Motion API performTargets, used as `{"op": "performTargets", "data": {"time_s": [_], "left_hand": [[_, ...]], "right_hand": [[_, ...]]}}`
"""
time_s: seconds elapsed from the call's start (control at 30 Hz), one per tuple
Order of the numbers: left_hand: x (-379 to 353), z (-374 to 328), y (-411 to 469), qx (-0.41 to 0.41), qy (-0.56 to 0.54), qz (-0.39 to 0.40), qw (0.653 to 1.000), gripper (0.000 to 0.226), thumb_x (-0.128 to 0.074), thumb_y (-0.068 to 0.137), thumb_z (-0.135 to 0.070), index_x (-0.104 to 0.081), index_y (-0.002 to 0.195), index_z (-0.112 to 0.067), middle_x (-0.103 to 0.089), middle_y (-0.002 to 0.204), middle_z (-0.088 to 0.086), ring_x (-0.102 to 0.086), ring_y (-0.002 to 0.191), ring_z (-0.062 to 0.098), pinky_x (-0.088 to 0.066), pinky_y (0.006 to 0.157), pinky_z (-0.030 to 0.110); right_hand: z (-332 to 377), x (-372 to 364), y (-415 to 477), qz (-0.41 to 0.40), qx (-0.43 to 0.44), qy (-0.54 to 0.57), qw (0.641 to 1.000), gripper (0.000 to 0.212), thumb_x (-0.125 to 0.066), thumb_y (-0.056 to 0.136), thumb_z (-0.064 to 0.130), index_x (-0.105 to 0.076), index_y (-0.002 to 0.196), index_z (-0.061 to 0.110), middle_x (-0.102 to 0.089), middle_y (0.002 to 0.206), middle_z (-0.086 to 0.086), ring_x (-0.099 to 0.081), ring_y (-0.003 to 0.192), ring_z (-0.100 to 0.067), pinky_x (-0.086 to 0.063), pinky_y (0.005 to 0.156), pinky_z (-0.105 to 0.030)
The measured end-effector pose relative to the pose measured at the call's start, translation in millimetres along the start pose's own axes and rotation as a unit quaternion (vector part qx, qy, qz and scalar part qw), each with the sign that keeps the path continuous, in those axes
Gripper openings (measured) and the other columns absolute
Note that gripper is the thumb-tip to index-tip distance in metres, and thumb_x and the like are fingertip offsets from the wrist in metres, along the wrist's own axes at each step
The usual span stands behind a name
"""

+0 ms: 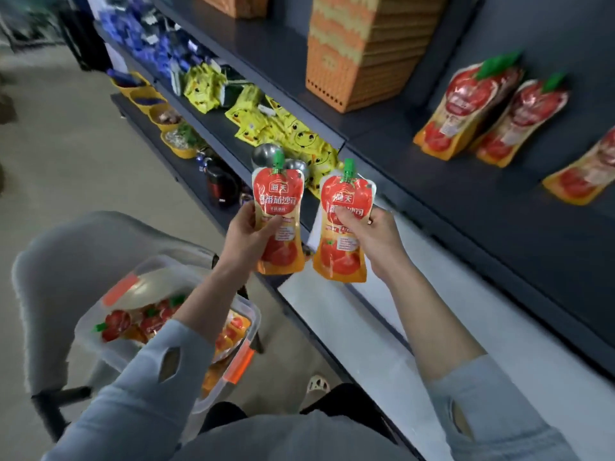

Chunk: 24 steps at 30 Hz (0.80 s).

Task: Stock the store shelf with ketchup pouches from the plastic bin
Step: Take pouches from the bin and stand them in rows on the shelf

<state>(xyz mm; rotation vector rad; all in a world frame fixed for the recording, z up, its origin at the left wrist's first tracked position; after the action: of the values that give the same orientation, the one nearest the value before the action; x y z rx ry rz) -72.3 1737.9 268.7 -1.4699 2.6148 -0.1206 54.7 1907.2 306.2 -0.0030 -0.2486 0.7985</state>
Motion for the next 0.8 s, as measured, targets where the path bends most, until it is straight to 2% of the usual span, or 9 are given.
{"op": "performTargets", "data": {"time_s": [0.13,0.23,0.33,0.43,0.6,0.7,0.8], "left_hand": [[-51.5,-28.4,14.4,-0.047,-0.004,0.067,0.997,0.025,-0.063,0.090,-0.010,-0.056,0.115,-0.009,-0.071,0.099,0.003,-0.071,0.084,0.014,-0.059,0.071,0.030],[-95.0,-50.9,23.1,-0.064,-0.012,0.117,0.991,0.028,-0.063,0.091,-0.010,-0.056,0.117,-0.011,-0.071,0.102,0.007,-0.072,0.087,0.020,-0.060,0.071,0.033],[-138.3,-69.8,36.9,-0.080,-0.011,0.137,0.987,0.027,-0.066,0.089,-0.013,-0.057,0.114,-0.015,-0.071,0.104,0.006,-0.071,0.090,0.020,-0.059,0.075,0.035],[-178.4,-87.0,49.8,-0.097,-0.007,0.150,0.984,0.030,-0.066,0.089,-0.015,-0.055,0.117,-0.012,-0.070,0.108,0.007,-0.070,0.095,0.020,-0.059,0.079,0.035],[-230.2,-107.0,71.3,-0.121,-0.023,0.151,0.981,0.028,-0.065,0.090,-0.012,-0.056,0.116,-0.010,-0.071,0.102,0.001,-0.070,0.086,0.009,-0.058,0.071,0.025],[-251.2,-109.9,85.9,-0.116,-0.033,0.148,0.982,0.029,-0.065,0.090,-0.013,-0.055,0.118,-0.011,-0.072,0.103,-0.001,-0.071,0.088,0.011,-0.058,0.071,0.026],[-266.5,-107.4,98.3,-0.112,-0.031,0.141,0.983,0.028,-0.066,0.090,-0.015,-0.056,0.116,-0.012,-0.072,0.100,-0.003,-0.072,0.085,0.011,-0.058,0.070,0.028]], "right_hand": [[22.2,59.6,4.8,-0.070,0.014,-0.013,0.997,0.009,-0.074,0.089,0.032,-0.070,0.096,0.028,-0.074,0.095,0.013,-0.072,0.088,-0.006,-0.057,0.075,-0.025],[38.9,107.3,9.9,-0.119,0.038,-0.019,0.992,0.019,-0.074,0.090,0.032,-0.071,0.105,0.023,-0.075,0.099,0.012,-0.072,0.091,-0.005,-0.058,0.076,-0.023],[54.8,157.7,18.9,-0.173,0.068,-0.033,0.982,0.020,-0.075,0.089,0.029,-0.071,0.107,0.022,-0.074,0.102,0.012,-0.072,0.092,-0.002,-0.057,0.078,-0.022],[69.4,205.4,32.6,-0.215,0.097,-0.053,0.970,0.019,-0.075,0.089,0.023,-0.069,0.106,0.027,-0.072,0.103,0.014,-0.069,0.094,0.001,-0.054,0.078,-0.018],[79.3,272.6,72.2,-0.271,0.107,-0.102,0.951,0.023,-0.076,0.087,0.019,-0.064,0.105,0.027,-0.070,0.102,0.010,-0.069,0.097,-0.010,-0.057,0.090,-0.036],[77.4,299.8,103.0,-0.288,0.088,-0.140,0.943,0.022,-0.077,0.086,0.023,-0.066,0.105,0.027,-0.073,0.109,0.004,-0.070,0.101,-0.016,-0.058,0.092,-0.044],[71.9,316.2,134.2,-0.297,0.075,-0.179,0.935,0.024,-0.077,0.086,0.029,-0.069,0.109,0.025,-0.074,0.112,0.001,-0.070,0.103,-0.019,-0.057,0.092,-0.047]]}}
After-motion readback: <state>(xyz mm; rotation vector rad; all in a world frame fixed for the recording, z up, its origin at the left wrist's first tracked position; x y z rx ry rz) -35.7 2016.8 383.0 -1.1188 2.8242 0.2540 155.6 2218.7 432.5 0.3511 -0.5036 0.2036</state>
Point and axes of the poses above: each hand's wrist, its own y-axis towards the middle knuckle, its own x-axis out of the back of the hand, z = x × y, the point moved 4 cm from there along y, towards the middle knuckle
